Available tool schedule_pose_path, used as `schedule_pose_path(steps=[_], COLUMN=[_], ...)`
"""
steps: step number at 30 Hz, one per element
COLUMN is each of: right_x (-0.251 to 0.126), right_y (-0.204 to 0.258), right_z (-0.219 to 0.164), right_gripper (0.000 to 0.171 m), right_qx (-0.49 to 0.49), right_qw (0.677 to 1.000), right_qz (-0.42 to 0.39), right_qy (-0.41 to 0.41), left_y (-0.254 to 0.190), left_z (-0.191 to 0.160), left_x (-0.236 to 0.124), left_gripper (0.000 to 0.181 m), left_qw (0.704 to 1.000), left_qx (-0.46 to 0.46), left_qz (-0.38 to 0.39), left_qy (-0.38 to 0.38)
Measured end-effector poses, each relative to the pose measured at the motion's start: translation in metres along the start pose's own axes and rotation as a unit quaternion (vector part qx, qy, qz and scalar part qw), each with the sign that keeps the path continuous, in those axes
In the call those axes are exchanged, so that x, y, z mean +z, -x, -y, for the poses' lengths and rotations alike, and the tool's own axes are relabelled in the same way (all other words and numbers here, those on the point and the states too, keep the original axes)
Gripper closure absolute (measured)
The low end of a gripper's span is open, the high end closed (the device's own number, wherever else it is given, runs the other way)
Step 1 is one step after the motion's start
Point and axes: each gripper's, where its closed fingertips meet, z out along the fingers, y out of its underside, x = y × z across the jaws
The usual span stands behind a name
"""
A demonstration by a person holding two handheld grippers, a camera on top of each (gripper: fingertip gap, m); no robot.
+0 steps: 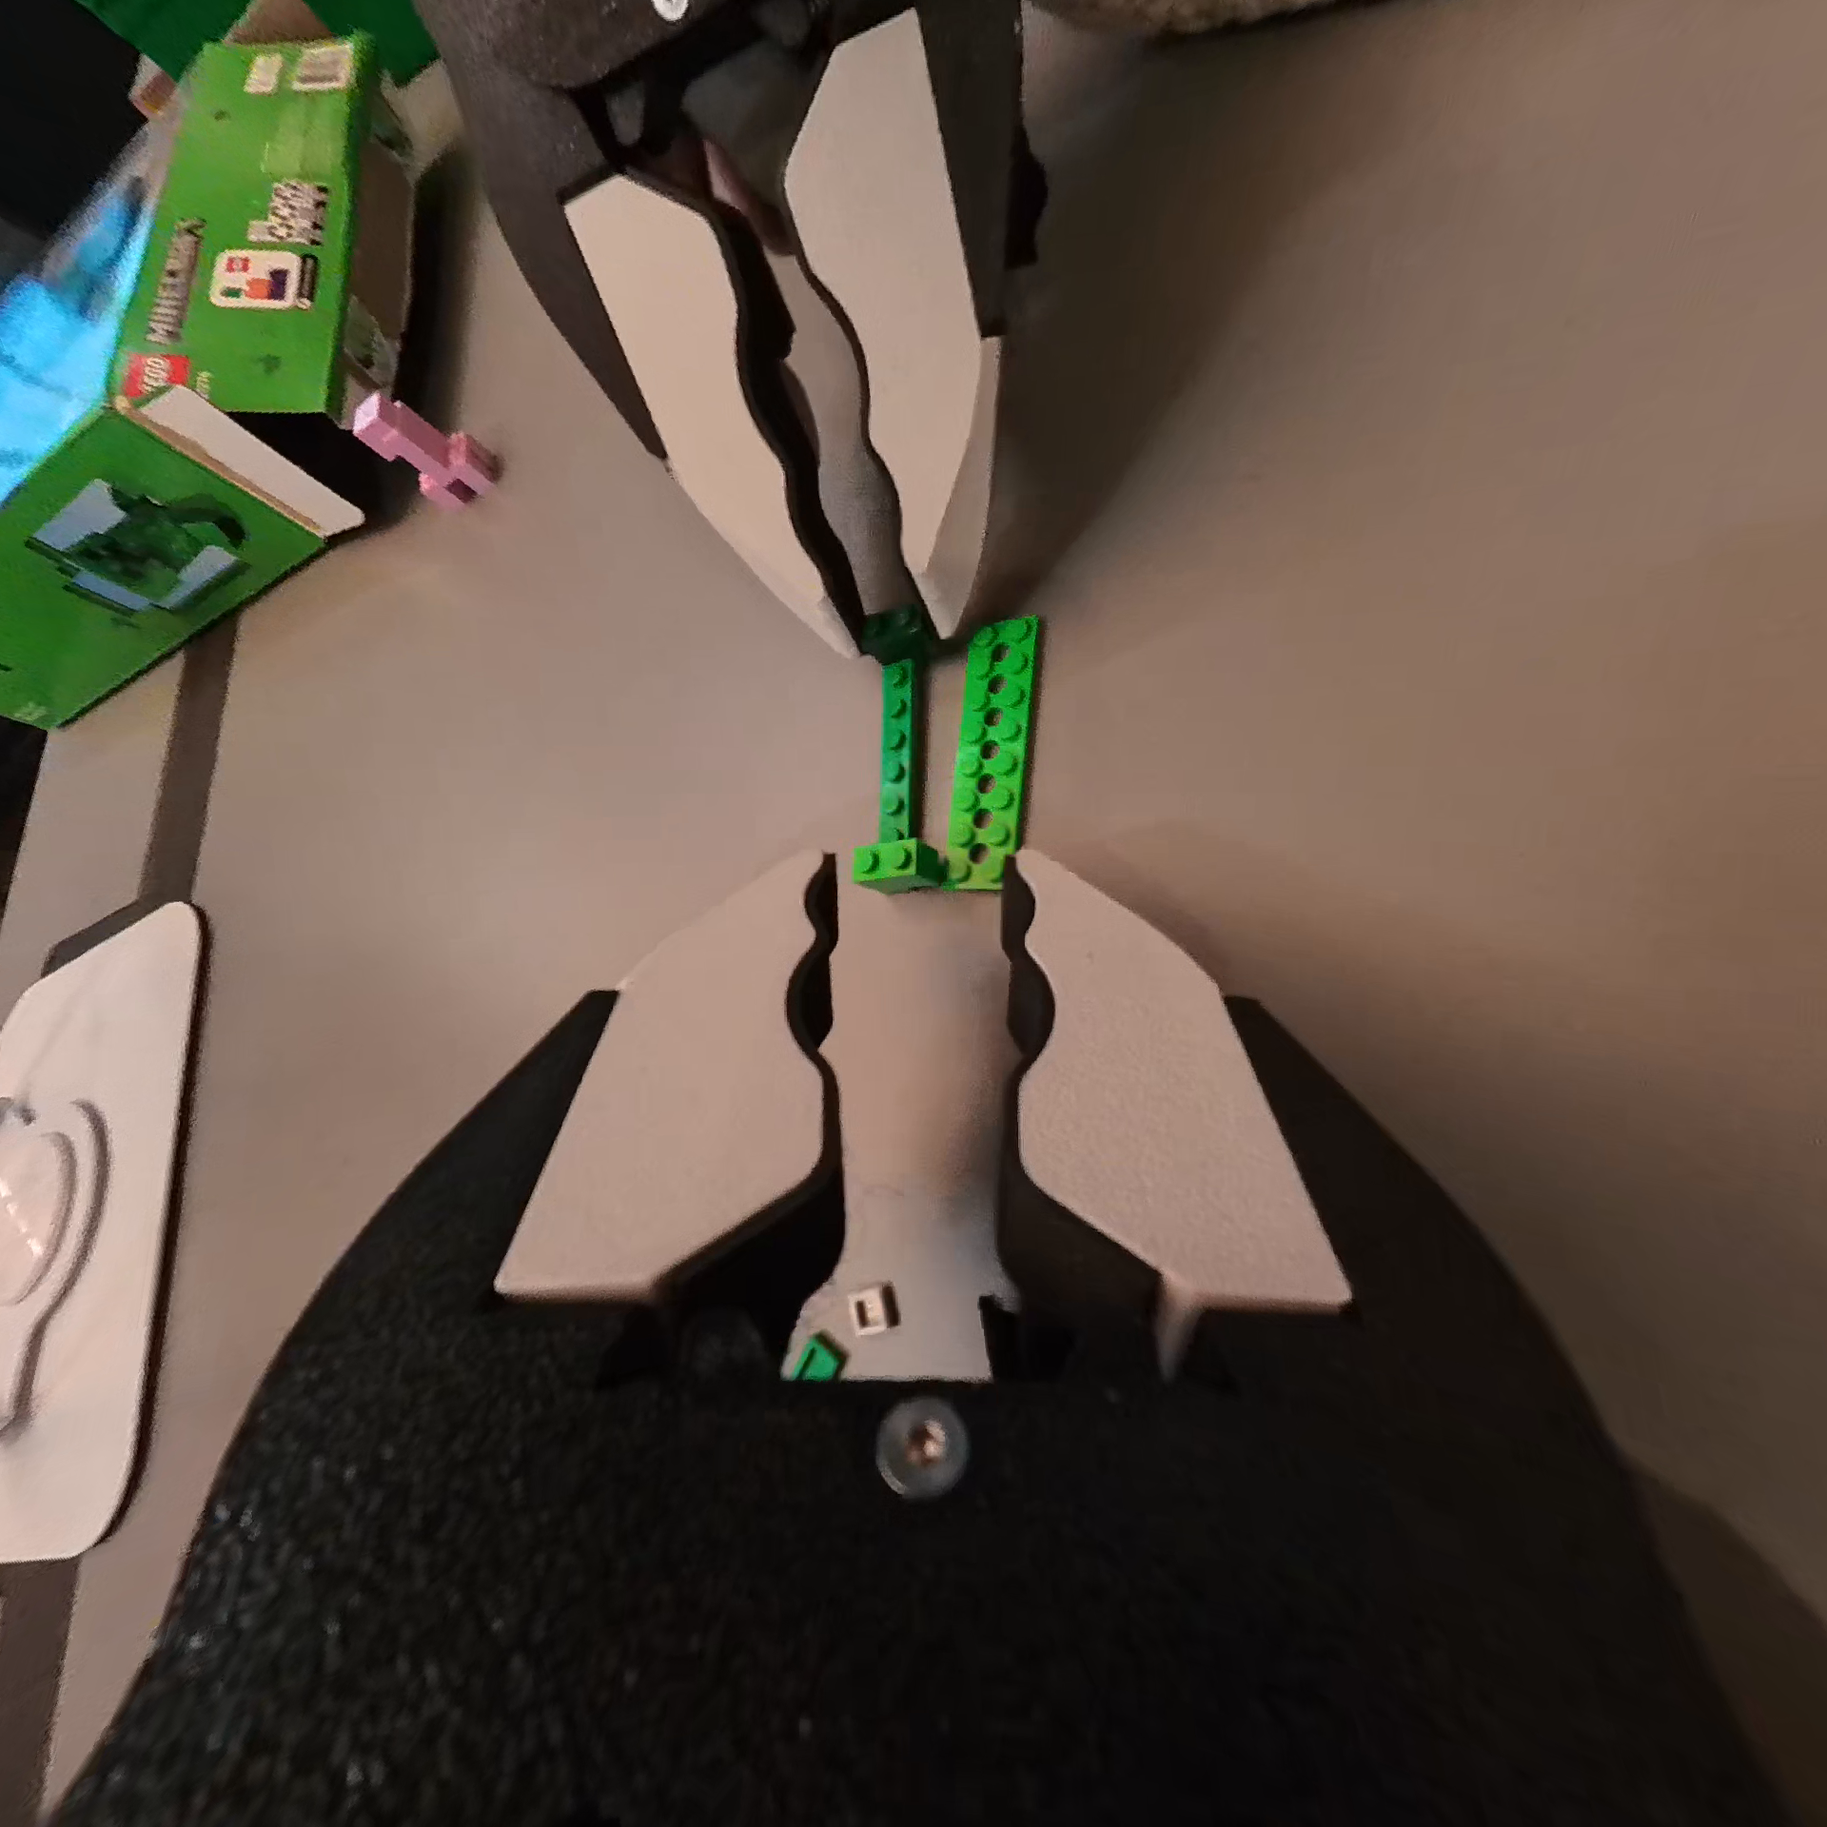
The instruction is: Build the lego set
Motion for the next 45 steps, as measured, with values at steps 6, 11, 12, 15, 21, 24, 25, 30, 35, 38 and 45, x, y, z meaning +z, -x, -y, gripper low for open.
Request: schedule_pose_path(steps=[6, 11, 12, 15, 21, 24, 25, 30, 35, 38, 45], right_x=[-0.002, 0.000, 0.001, 0.000, -0.003, -0.003, -0.003, -0.002, -0.001, -0.001, 0.002], right_y=[0.004, 0.010, 0.011, 0.011, 0.015, 0.019, 0.019, 0.017, 0.018, 0.020, 0.018], right_z=[0.000, -0.001, -0.002, -0.002, -0.002, -0.001, -0.001, -0.001, -0.002, -0.001, -0.004], right_gripper=[0.154, 0.154, 0.154, 0.154, 0.154, 0.154, 0.154, 0.154, 0.153, 0.146, 0.137], right_qx=[0.015, 0.020, 0.017, 0.012, -0.008, -0.014, -0.016, -0.027, -0.022, -0.023, -0.030], right_qw=[0.999, 0.998, 0.998, 0.998, 0.998, 0.999, 0.999, 0.999, 0.999, 0.999, 0.999], right_qz=[-0.048, -0.061, -0.063, -0.063, -0.056, -0.045, -0.045, -0.045, -0.033, -0.022, -0.025], right_qy=[0.014, 0.017, 0.020, 0.019, 0.013, 0.008, 0.006, -0.004, -0.016, -0.021, -0.020], left_y=[0.000, -0.004, -0.004, -0.004, -0.006, -0.010, -0.010, -0.012, -0.014, -0.013, -0.011], left_z=[-0.006, -0.009, -0.010, -0.009, -0.004, -0.005, -0.005, -0.006, -0.005, -0.004, -0.002], left_x=[0.003, 0.005, 0.006, 0.006, 0.008, 0.011, 0.011, 0.012, 0.011, 0.009, 0.011], left_gripper=[0.146, 0.142, 0.142, 0.141, 0.141, 0.141, 0.142, 0.148, 0.153, 0.155, 0.135], left_qw=[0.998, 0.997, 0.997, 0.998, 1.000, 1.000, 1.000, 0.999, 0.999, 0.999, 0.999], left_qx=[0.050, 0.067, 0.062, 0.051, 0.016, 0.009, 0.009, 0.000, -0.009, -0.009, -0.021], left_qz=[0.023, 0.019, 0.017, 0.013, -0.001, -0.011, -0.012, -0.022, -0.032, -0.030, -0.026], left_qy=[0.028, 0.034, 0.034, 0.030, 0.018, 0.021, 0.020, 0.025, 0.024, 0.020, 0.019])
